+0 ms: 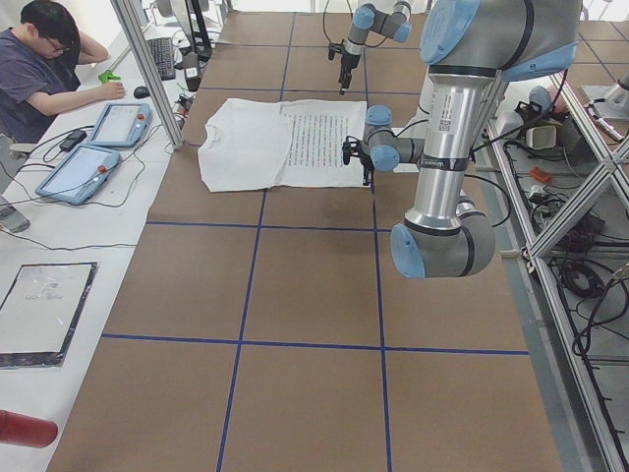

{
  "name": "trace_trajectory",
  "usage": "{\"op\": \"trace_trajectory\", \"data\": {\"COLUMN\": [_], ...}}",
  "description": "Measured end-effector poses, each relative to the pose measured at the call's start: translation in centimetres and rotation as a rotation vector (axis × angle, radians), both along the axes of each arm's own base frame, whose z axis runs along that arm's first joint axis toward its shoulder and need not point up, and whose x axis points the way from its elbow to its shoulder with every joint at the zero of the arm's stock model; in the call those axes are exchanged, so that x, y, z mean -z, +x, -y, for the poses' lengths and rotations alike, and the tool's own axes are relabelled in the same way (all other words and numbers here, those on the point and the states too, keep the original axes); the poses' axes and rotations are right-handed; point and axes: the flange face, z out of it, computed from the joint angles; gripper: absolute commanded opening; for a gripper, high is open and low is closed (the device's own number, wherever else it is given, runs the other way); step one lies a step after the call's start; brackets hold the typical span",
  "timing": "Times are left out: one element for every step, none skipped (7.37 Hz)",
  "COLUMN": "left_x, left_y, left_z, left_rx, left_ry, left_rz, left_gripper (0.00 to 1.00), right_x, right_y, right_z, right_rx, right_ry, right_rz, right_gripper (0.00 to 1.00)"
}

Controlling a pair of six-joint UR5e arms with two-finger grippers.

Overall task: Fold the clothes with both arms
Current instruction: 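Grasp the hem corners with both grippers, adjusting the right gripper's grip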

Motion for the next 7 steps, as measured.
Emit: {"op": "trace_trajectory", "data": {"left_x": [0.3,1.0,2.0,2.7,3.1,3.3,3.6], "left_y": [-0.2,-0.5,-1.0,-1.5,-1.7,-1.9,-2.0], "left_z": [0.0,-0.1,0.0,0.2,0.3,0.4,0.4], "left_rx": [-0.001,-0.002,0.000,0.003,0.006,0.007,0.009], "left_ry": [0.002,0.005,0.010,0.016,0.020,0.022,0.023], "left_rz": [-0.007,-0.022,-0.042,-0.058,-0.068,-0.075,-0.082], "left_gripper": [0.00,0.00,0.00,0.00,0.00,0.00,0.00], "right_x": [-0.2,-0.3,-0.4,-0.6,-0.8,-1.1,-1.7], "right_y": [0.1,0.1,0.1,-0.1,-0.2,-0.6,-1.2], "right_z": [-0.1,-0.3,-0.7,-1.3,-2.3,-3.4,-5.0], "right_rx": [0.000,0.001,-0.002,-0.006,-0.012,-0.024,-0.036], "right_ry": [-0.001,-0.005,-0.015,-0.029,-0.039,-0.048,-0.053], "right_rz": [0.000,0.001,0.008,0.029,0.053,0.070,0.070], "right_gripper": [1.00,1.00,1.00,0.95,0.86,0.75,0.74]}}
